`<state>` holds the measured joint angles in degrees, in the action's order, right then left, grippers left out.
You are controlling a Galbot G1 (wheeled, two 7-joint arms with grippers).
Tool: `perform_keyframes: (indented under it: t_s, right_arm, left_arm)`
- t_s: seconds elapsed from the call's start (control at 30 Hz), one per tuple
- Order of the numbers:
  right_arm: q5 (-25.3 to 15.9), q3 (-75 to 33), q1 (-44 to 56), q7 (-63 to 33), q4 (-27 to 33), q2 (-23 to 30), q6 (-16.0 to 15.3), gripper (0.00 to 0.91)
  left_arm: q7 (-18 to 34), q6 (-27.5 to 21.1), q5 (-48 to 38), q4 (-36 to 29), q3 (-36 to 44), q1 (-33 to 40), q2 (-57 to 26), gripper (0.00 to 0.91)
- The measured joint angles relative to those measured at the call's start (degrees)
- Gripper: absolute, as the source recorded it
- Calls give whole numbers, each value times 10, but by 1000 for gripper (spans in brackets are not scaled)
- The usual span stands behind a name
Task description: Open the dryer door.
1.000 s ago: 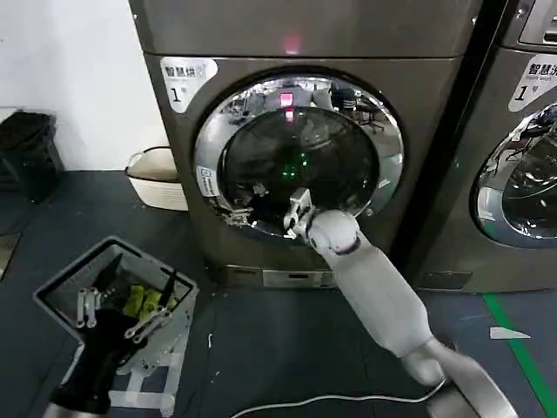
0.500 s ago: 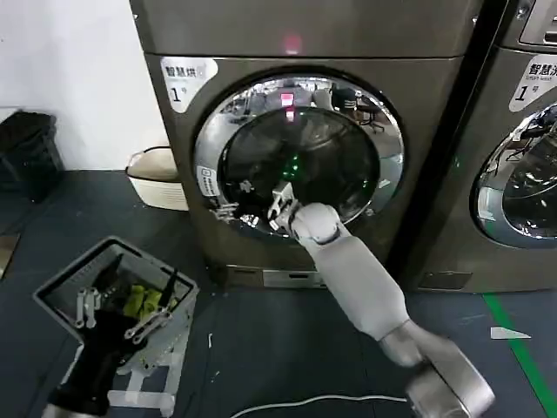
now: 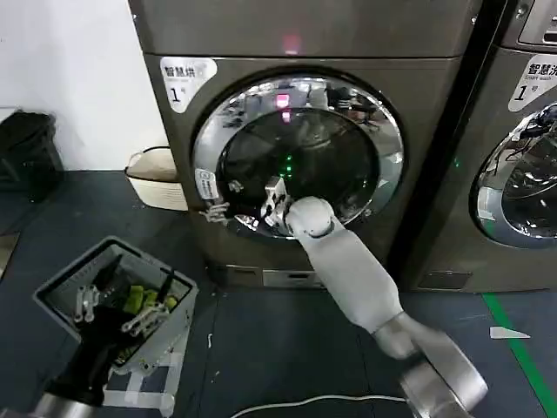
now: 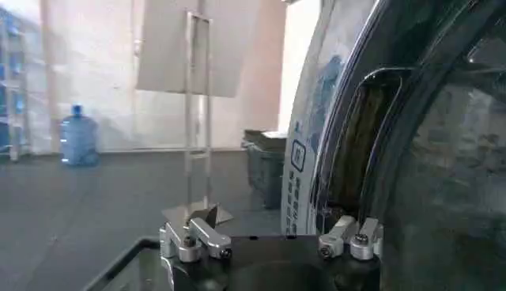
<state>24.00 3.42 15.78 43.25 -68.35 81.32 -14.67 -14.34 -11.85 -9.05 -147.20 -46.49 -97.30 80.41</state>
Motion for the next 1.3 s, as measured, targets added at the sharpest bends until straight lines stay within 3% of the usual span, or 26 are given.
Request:
perform_keyframes:
  t_s: [0.17, 0.3, 0.4, 0.53, 0.7, 0.9, 1.13, 1.3]
  right_arm:
    - [3, 1, 20, 64, -39, -31, -3, 907]
    - [5, -10, 37, 110, -75, -56, 7, 907]
    - [8, -21, 51, 145, -100, -72, 13, 907]
    - [13, -35, 70, 203, -138, -94, 12, 907]
    - [13, -48, 96, 263, -182, -119, 9, 907]
    - [1, -74, 138, 337, -229, -155, 5, 907]
    - [0, -134, 217, 396, -291, -202, 7, 907]
    - [32, -190, 278, 405, -332, -236, 20, 907]
  left_arm:
    - [-12, -32, -58, 27, -23, 31, -28, 907]
    - [-38, -6, -55, 74, -52, 63, -71, 907]
    - [-14, 9, -56, 116, -57, 81, -110, 907]
    - [16, -12, -108, 162, -51, 102, -157, 907]
    - [18, 1, -158, 209, -33, 143, -212, 907]
    - [-6, -4, -188, 253, 5, 188, -268, 907]
    - [-50, 42, -185, 302, 79, 241, -305, 907]
    - [-61, 50, -201, 330, 145, 285, -310, 907]
